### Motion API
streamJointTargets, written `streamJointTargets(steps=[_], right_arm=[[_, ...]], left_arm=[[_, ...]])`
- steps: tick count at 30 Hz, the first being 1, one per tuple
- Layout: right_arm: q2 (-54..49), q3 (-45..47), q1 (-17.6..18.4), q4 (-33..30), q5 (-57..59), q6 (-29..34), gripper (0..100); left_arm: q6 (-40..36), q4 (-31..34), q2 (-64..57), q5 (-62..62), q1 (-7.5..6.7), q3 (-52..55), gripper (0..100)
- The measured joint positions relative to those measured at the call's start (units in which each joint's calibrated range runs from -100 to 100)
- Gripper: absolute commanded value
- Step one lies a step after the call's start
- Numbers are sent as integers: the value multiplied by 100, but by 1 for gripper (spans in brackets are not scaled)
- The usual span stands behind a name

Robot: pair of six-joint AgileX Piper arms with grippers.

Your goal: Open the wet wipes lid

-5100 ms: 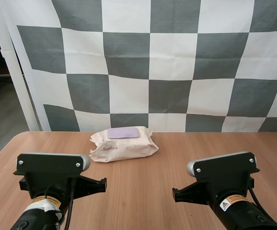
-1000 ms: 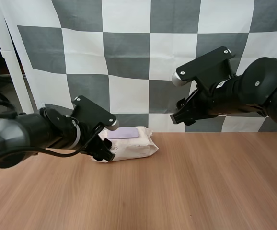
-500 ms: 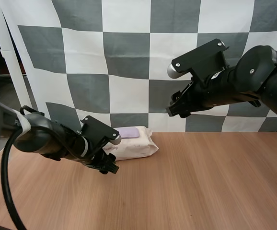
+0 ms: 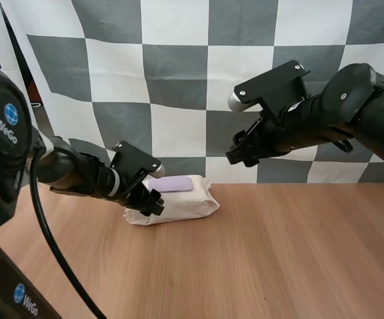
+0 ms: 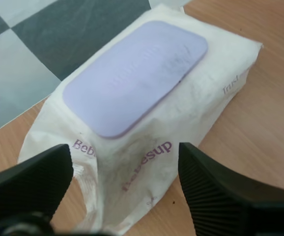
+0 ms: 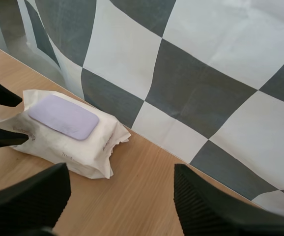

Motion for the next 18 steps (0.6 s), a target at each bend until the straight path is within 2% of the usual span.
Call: streamJointTargets(steps=[5, 14, 18], right_arm=[[82, 0, 0, 35, 20, -31, 100], [267, 0, 0, 485, 92, -570, 100], [517, 0, 0, 525, 170, -863, 100]], left_arm=[[182, 49, 492, 24, 0, -241, 100], [186, 49, 1198, 547, 0, -456, 100], [194, 49, 1310, 360, 0, -456, 0]])
